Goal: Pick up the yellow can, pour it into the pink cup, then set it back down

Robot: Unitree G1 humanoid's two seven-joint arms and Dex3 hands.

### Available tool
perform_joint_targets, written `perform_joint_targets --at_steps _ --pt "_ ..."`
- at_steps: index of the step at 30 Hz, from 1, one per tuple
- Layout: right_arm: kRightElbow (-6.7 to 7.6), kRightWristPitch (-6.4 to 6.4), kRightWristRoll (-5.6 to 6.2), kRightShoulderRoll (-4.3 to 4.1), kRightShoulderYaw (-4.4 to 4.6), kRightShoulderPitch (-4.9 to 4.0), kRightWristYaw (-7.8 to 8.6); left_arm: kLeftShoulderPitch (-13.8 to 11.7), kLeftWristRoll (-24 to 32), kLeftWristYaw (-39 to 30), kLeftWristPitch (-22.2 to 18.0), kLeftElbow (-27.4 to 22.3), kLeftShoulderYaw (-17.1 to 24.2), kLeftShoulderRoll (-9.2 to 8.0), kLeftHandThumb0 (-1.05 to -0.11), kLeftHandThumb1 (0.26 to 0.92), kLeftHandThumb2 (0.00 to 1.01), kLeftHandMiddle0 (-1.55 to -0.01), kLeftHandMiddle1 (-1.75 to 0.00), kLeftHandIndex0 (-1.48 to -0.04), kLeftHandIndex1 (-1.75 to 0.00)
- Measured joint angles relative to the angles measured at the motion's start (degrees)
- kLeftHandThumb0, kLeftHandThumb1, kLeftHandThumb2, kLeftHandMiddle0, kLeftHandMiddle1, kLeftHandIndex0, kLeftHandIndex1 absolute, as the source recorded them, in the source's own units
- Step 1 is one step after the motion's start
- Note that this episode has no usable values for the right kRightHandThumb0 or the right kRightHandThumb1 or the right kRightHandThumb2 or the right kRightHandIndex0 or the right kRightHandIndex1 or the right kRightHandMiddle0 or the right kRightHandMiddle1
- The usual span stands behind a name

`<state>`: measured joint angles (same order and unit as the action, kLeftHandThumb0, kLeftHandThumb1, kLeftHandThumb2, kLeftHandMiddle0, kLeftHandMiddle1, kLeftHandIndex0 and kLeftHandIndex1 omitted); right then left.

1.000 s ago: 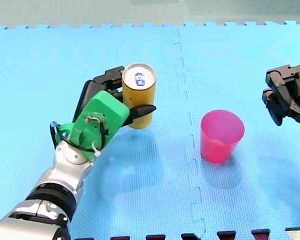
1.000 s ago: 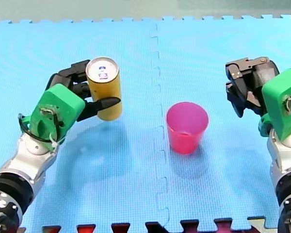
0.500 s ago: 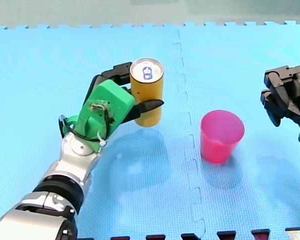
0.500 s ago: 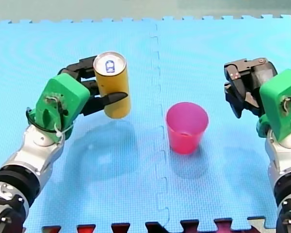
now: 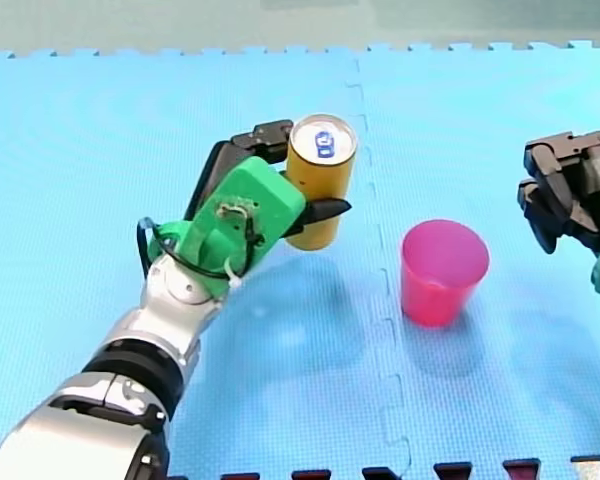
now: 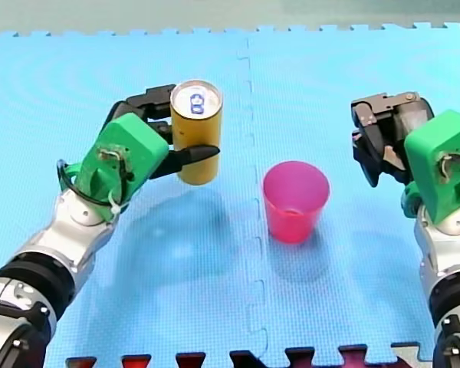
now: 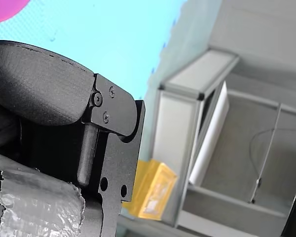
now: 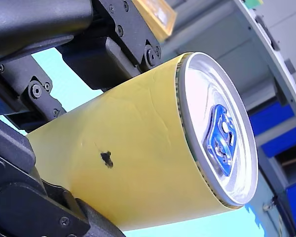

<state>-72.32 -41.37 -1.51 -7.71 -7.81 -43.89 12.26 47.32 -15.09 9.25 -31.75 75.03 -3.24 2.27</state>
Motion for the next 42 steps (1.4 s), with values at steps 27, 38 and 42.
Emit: perform_joint_targets --at_steps 27,38,42 --pt "0.15 -0.13 -1.00 0.80 0.38 0.11 -3.78 2.5 -4.1 3.1 2.0 0.6 -3.9 0.20 -0.397 0.781 0.00 -1.35 0.00 -1.23 -0.01" --pt "0.42 -0.44 -1.03 0.82 0.35 0.18 -4.33 3.4 -3.8 1.5 3.4 0.7 -4.0 1.07 -0.401 0.781 0.00 -1.35 0.00 -1.24 -0.01" --pt "0.42 -0.46 -1.02 0.66 0.28 0.21 -4.60 3.7 -3.7 1.1 3.6 0.7 -3.8 1.06 -0.403 0.780 0.00 -1.35 0.00 -1.24 0.00"
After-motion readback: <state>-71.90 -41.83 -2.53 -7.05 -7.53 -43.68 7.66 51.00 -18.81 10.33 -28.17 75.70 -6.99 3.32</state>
